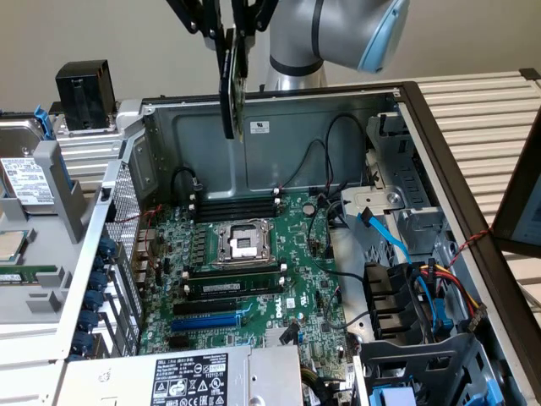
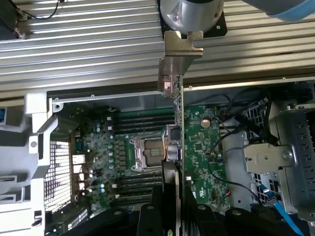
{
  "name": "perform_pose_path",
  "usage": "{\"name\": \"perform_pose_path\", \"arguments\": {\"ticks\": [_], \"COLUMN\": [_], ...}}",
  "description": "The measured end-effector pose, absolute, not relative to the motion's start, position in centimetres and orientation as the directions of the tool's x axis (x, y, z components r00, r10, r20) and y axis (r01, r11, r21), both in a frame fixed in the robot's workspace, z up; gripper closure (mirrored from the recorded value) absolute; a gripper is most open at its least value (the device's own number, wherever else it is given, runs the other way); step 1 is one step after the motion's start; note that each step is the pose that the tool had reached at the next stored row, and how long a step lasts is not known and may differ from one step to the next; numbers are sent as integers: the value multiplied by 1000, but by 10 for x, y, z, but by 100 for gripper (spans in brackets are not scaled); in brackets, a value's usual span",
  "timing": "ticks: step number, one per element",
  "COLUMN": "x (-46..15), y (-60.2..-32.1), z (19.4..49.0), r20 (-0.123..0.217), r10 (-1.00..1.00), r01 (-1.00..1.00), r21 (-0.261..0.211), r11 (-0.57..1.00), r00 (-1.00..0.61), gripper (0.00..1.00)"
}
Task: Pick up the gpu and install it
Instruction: 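Insert the gpu into the slot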
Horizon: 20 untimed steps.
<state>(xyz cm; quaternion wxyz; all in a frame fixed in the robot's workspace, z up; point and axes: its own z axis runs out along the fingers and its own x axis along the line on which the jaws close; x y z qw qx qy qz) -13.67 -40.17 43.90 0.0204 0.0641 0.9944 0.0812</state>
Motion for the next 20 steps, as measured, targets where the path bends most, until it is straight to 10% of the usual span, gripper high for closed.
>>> {"name": "perform_pose_path", "arguments": {"ticks": [20], "x": [-137], "y": [-402], "z": [434], "r20": [-29], "r10": [-228], "r01": [-229], "r21": [164], "r11": [959], "r00": [-973], "gripper": [73]}}
